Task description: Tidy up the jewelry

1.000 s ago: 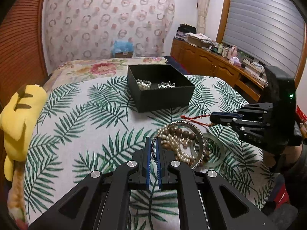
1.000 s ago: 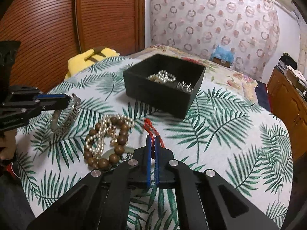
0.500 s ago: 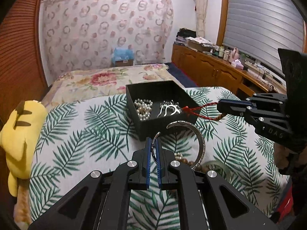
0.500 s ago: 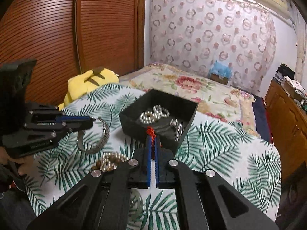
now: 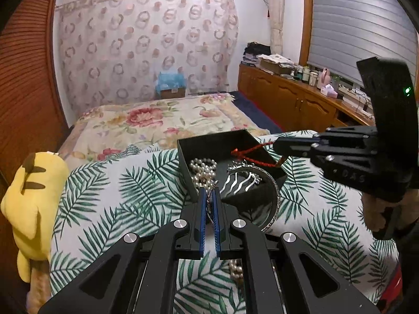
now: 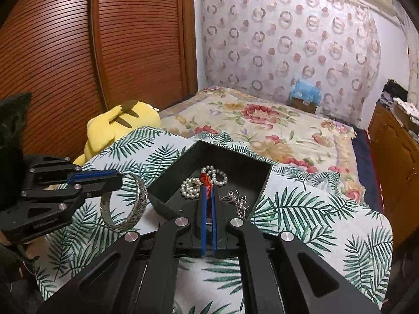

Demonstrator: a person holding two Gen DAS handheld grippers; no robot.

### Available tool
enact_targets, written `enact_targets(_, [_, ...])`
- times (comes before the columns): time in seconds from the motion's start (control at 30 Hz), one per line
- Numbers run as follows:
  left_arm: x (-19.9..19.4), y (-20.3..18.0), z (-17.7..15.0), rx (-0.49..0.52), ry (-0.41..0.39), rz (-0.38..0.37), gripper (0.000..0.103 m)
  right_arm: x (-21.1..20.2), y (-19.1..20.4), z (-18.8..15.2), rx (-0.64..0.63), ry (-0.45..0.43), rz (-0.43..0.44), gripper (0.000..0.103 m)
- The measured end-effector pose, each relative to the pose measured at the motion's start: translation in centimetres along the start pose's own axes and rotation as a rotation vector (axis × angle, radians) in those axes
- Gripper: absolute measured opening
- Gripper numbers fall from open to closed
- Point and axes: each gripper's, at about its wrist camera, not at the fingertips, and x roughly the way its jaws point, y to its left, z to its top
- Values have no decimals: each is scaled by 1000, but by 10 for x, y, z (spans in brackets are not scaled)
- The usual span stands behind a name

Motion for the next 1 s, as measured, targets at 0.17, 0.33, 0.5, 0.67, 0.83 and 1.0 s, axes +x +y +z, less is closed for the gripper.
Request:
enact_targets(0.17, [10,3,9,-4,-1,4,4,8,-7,-2,14,-8,6,5])
enact_targets(0.33, [22,2,14,-4,9,11,4,7,-16,-7,37,-21,2,27])
enact_targets(0.5, [37,4,18,-12,26,15,4,-2,-24,-15,60,-28,-6,27])
enact_targets(0.67, [58,0,24,-5,46,29,4,-14,-30,-27,69,-25,-26,27])
enact_targets(0.83, [79,-5,31,6,79,49,5,-26,-33,-41,83,-39,-28,27])
enact_targets(1.0, [87,-7,30,-11,102,43,10,-32,-33,-54,93,-34,-17,27])
